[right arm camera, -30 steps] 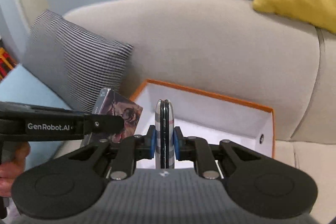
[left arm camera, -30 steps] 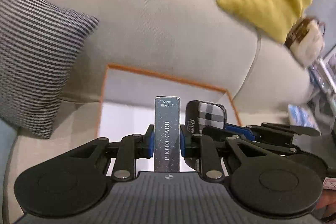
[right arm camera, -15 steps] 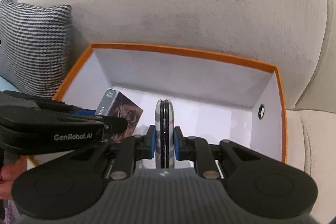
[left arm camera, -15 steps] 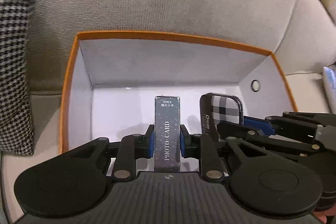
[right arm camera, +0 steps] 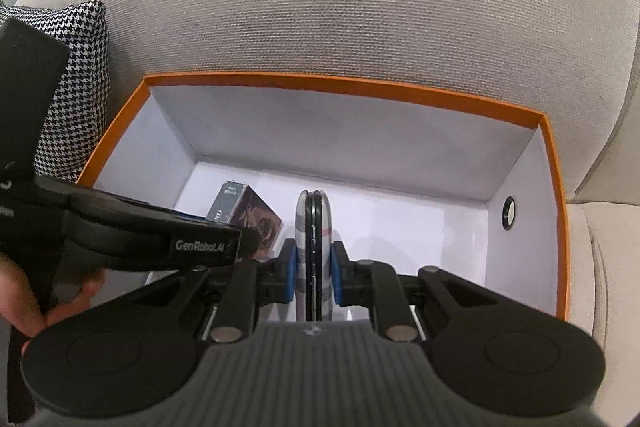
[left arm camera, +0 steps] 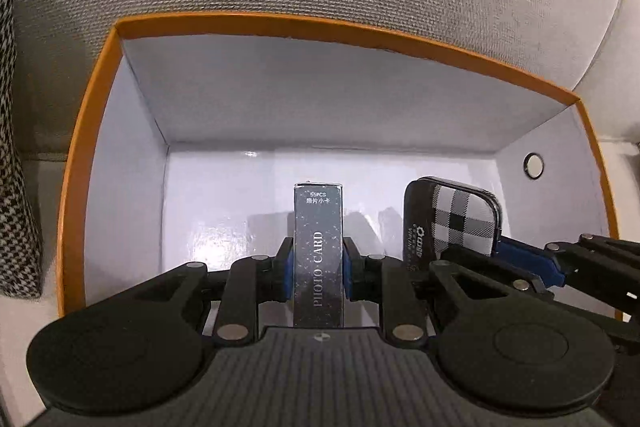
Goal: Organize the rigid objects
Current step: 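Carry both held items over the orange shoebox with both tools, then lower the photo card box and plaid case into the shoebox and open both tools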
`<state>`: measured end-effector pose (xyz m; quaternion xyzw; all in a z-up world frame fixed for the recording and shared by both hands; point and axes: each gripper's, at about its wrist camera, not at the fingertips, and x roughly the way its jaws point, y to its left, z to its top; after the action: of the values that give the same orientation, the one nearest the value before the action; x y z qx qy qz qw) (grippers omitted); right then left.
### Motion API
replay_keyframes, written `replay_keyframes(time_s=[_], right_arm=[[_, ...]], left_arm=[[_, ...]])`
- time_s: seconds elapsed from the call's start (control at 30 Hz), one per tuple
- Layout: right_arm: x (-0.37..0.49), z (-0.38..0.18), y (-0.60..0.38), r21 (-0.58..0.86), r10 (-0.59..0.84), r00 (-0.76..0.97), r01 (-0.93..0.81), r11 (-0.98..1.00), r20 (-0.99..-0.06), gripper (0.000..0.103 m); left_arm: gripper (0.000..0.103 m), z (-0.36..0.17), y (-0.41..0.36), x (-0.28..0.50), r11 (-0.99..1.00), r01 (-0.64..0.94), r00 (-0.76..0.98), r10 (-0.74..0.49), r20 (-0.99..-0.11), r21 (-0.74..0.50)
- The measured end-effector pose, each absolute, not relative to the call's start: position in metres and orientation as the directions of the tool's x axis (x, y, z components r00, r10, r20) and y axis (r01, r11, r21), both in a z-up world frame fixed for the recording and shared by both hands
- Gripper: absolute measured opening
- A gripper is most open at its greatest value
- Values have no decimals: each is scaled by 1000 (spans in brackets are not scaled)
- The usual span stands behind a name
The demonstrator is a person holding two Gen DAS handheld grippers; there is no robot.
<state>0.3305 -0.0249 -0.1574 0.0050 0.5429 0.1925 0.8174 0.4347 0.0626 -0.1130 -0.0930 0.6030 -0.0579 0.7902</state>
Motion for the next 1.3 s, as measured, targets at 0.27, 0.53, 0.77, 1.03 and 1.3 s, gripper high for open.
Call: replay_keyframes(time_s=[0.27, 0.53, 0.77, 1.03, 1.3], right_arm=[[331, -156, -23, 219, 330, 334, -328, 919, -883, 17], [338, -158, -22, 229, 351, 321, -362, 904, -879, 17], [348, -152, -29, 278, 395, 297, -367, 888, -869, 18], [368, -166, -32, 443, 491, 178, -251, 861, -853, 18], [372, -185, -17, 522, 535, 89, -140, 842, -840, 18]], left_arm=[[42, -97, 49, 426, 992, 115, 326, 10, -945, 51], [30, -92, 40, 413, 961, 191, 373, 119, -920, 202], [29, -43, 82, 406, 992, 120, 465, -93, -881, -41], [46, -3, 113, 392, 999, 15, 547, -33, -836, -30], [19, -23, 136, 391, 992, -44, 440, -90, -894, -121]])
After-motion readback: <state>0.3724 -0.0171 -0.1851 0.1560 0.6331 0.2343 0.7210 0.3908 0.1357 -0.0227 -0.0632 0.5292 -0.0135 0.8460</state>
